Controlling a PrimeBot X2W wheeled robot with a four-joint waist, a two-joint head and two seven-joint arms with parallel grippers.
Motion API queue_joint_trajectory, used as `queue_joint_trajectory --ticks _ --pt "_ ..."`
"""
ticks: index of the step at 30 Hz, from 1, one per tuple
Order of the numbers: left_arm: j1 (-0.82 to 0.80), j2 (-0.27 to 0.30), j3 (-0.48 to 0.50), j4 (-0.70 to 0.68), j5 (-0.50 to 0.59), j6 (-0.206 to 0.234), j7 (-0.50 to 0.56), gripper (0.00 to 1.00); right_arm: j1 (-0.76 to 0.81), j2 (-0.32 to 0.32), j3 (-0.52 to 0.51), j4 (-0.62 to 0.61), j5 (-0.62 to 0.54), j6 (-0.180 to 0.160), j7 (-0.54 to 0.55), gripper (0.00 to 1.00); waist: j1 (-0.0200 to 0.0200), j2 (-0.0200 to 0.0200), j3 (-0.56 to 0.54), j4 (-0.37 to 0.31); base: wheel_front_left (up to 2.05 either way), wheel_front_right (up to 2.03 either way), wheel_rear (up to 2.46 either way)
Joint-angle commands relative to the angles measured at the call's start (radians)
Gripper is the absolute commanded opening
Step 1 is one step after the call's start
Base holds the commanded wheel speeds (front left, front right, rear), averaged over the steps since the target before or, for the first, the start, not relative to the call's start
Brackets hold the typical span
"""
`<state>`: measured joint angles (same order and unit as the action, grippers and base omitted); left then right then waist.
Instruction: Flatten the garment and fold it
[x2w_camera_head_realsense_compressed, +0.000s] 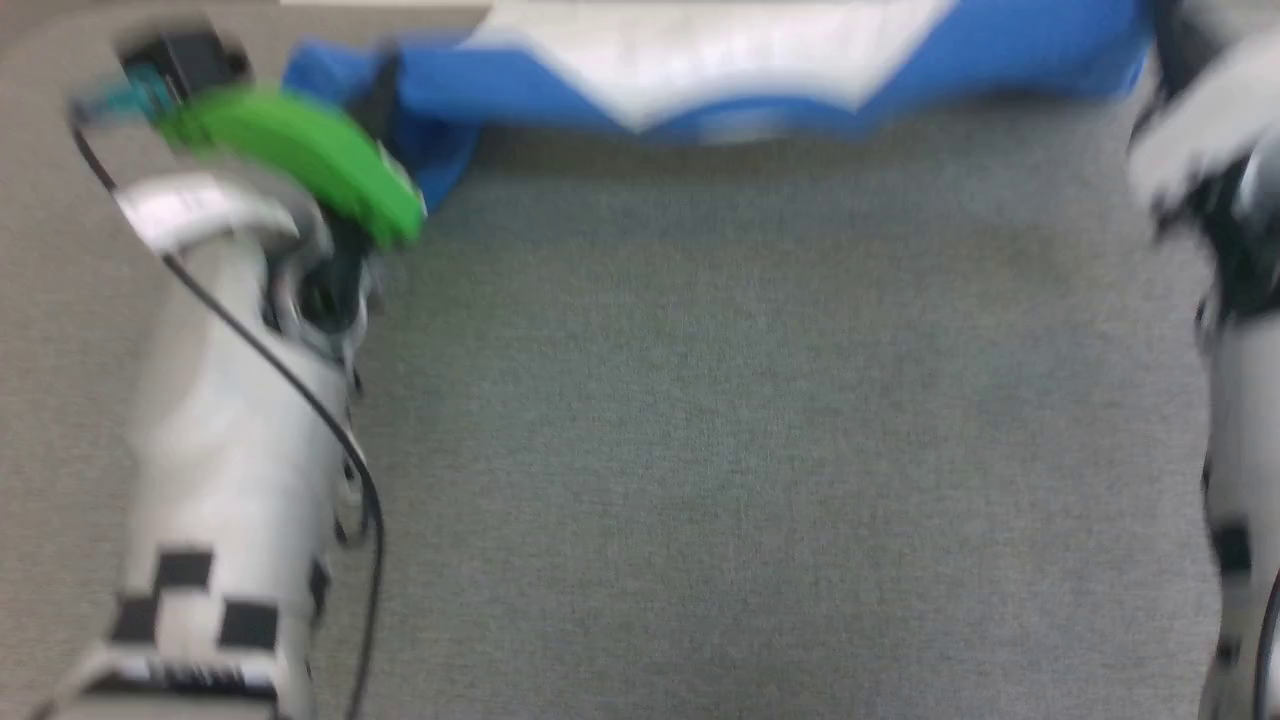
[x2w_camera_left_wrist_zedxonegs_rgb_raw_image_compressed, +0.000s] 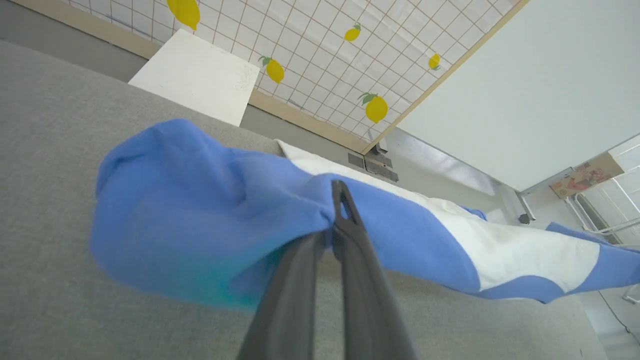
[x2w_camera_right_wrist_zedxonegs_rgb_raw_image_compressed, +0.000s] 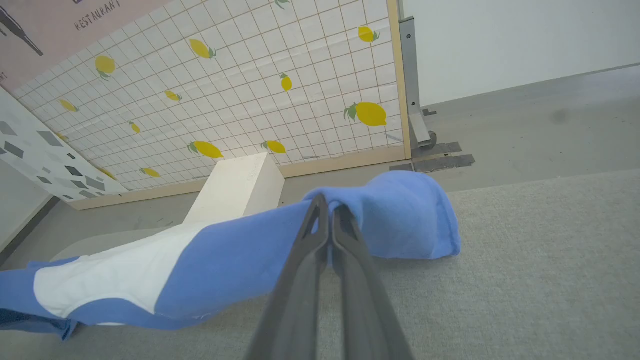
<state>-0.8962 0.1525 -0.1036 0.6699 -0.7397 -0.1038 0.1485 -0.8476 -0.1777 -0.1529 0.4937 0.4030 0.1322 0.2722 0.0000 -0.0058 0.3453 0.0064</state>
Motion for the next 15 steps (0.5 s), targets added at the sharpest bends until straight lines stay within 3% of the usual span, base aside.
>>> queue_joint_trajectory --ticks 1,7,15 --pt "0.061 -0.006 0.004 -0.014 -0.019 -0.007 -0.005 0.0 0.078 0.002 -0.007 -0.029 0.018 -0.002 -0.009 0.0 0.0 0.0058 -0.158 0.03 0.0 0.0 0.0" --pt "0.347 -0.021 0.005 -0.129 -0.069 -0.003 0.024 0.0 0.413 0.038 -0.063 -0.173 0.051 -0.002 0.001 0.0 0.0 0.0058 -0.272 0.034 0.0 0.0 0.0" --pt "0.724 -0.037 0.008 -0.368 -0.107 0.078 0.074 0.0 0.737 0.101 -0.121 -0.354 0.016 -0.002 0.079 0.0 0.0 0.0058 -0.37 0.022 0.0 0.0 0.0"
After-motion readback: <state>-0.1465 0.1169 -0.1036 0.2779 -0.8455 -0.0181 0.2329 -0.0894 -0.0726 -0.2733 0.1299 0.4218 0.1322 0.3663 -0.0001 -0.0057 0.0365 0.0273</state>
